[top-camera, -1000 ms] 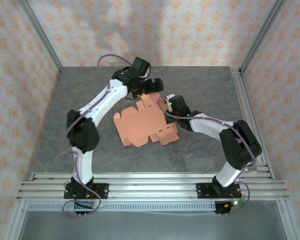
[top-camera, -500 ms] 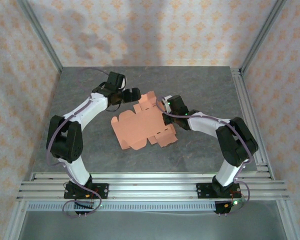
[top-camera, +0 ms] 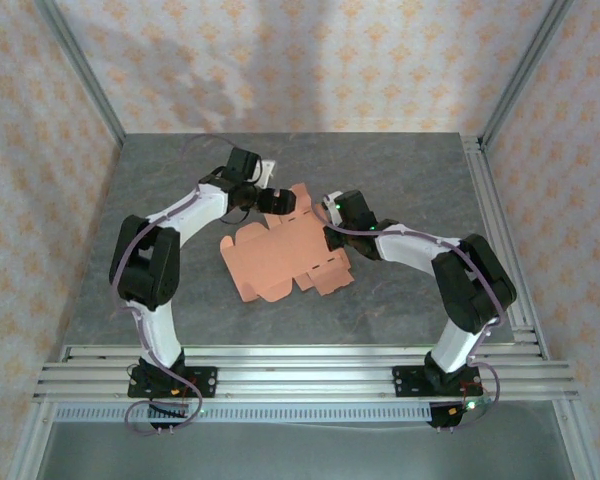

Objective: Fold the paper box

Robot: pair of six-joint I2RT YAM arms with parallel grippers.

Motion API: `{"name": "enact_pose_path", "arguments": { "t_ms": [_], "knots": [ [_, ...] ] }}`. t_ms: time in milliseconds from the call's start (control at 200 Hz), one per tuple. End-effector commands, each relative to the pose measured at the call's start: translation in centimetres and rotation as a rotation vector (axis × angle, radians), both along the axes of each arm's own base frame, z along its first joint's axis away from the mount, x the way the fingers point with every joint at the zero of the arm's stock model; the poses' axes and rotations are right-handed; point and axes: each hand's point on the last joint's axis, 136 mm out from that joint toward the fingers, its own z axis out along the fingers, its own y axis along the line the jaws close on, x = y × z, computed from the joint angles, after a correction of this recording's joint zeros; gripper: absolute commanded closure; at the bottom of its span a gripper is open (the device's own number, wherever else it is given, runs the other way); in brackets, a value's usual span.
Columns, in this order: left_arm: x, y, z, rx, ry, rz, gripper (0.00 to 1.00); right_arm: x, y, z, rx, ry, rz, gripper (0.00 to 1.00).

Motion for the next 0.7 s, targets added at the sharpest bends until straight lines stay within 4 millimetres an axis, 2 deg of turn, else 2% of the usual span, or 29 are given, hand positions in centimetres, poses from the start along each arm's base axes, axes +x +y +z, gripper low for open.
{"name": "enact_pose_path", "arguments": {
  "t_ms": [0, 180, 305, 320, 370, 586, 696],
  "knots": [
    [0.4, -1.1, 0.1, -0.033, -0.008, -0.051, 0.03, 0.5, 0.4, 0.5, 0.006, -0.009, 0.004, 1.0],
    [-1.0, -2.7, 1.5, -0.123, 0.024, -0.115, 0.08, 0.6, 0.1, 0.4, -0.008, -0.01, -0.007, 1.0],
    [-2.4, -3.4, 1.5, -0.161, 0.074, -0.169, 0.1, 0.7, 0.1, 0.5, -0.009, -0.013, -0.011, 1.0],
    [-2.6, -3.4, 2.7, -0.168, 0.054, -0.176, 0.1, 0.7, 0.1, 0.4, -0.01, -0.012, -0.011, 1.0],
    [-3.1, -3.5, 3.1, -0.178, 0.06, -0.194, 0.1, 0.8, 0.1, 0.4, -0.011, -0.012, -0.013, 1.0],
    [-4.8, -4.2, 3.3, -0.193, 0.087, -0.238, 0.11, 0.9, 0.1, 0.0, -0.016, -0.006, -0.02, 1.0],
    [-5.6, -4.8, 2.3, -0.192, 0.102, -0.249, 0.11, 1.0, 0.0, -0.1, -0.019, -0.009, -0.028, 1.0]
  ]
}}
